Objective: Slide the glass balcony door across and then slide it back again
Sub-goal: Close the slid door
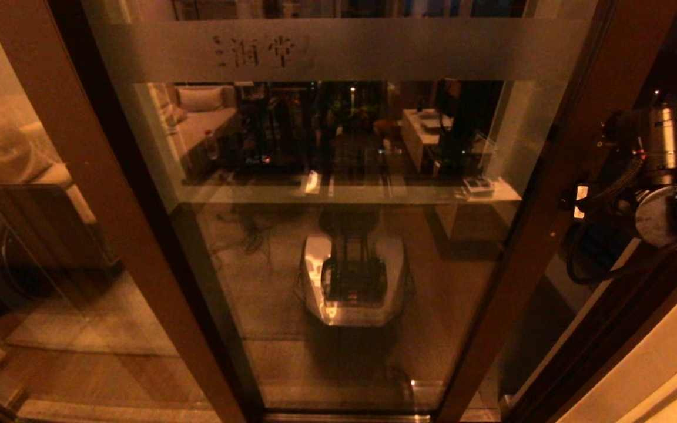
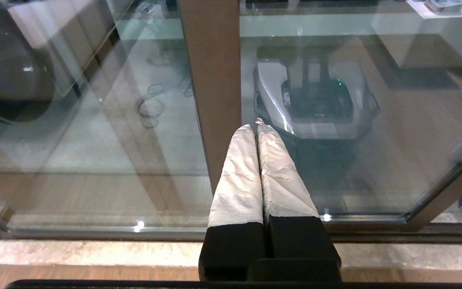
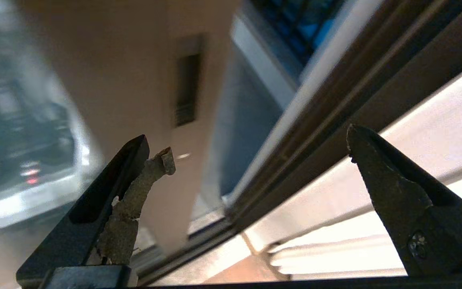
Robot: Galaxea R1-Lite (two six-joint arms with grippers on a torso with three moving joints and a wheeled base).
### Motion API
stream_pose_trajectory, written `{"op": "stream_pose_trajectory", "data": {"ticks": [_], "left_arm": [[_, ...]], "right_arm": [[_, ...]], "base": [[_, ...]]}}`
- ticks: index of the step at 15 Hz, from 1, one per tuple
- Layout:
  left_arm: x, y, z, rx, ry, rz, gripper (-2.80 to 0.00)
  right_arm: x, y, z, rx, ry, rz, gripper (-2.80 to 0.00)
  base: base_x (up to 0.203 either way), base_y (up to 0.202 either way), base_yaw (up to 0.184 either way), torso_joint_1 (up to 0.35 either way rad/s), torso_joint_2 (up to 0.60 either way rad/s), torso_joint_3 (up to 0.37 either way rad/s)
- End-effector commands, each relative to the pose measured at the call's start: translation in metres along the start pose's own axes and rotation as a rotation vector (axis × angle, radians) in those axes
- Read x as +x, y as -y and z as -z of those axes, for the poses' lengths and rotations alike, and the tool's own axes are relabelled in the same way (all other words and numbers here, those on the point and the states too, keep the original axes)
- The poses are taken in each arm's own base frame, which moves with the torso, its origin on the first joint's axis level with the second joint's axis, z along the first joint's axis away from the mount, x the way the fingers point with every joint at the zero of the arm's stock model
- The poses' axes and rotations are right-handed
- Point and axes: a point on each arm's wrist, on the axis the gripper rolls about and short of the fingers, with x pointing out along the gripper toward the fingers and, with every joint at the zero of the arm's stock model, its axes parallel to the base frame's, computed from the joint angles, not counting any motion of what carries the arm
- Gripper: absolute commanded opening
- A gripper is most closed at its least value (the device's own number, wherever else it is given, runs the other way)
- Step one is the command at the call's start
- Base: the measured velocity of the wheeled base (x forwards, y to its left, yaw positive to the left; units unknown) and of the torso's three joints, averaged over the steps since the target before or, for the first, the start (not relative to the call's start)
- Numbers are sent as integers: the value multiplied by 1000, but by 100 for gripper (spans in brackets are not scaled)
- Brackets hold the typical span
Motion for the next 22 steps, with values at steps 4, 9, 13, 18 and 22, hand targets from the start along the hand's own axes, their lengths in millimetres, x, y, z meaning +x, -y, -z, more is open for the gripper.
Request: {"op": "stream_pose_trajectory", "data": {"ticks": [4,9,13,18,22], "left_arm": [[0,0,0,0,-2,0,-280],[0,0,0,0,-2,0,-280],[0,0,0,0,-2,0,-280],[0,0,0,0,-2,0,-280],[0,0,0,0,-2,0,-280]], "right_arm": [[3,7,4,-36,-13,26,0],[18,5,4,-35,-23,49,0],[31,1,2,-34,17,61,0],[47,5,2,-30,20,95,0],[55,10,2,-38,20,121,0]], "base": [[0,0,0,0,0,0],[0,0,0,0,0,0],[0,0,0,0,0,0],[0,0,0,0,0,0],[0,0,0,0,0,0]]}}
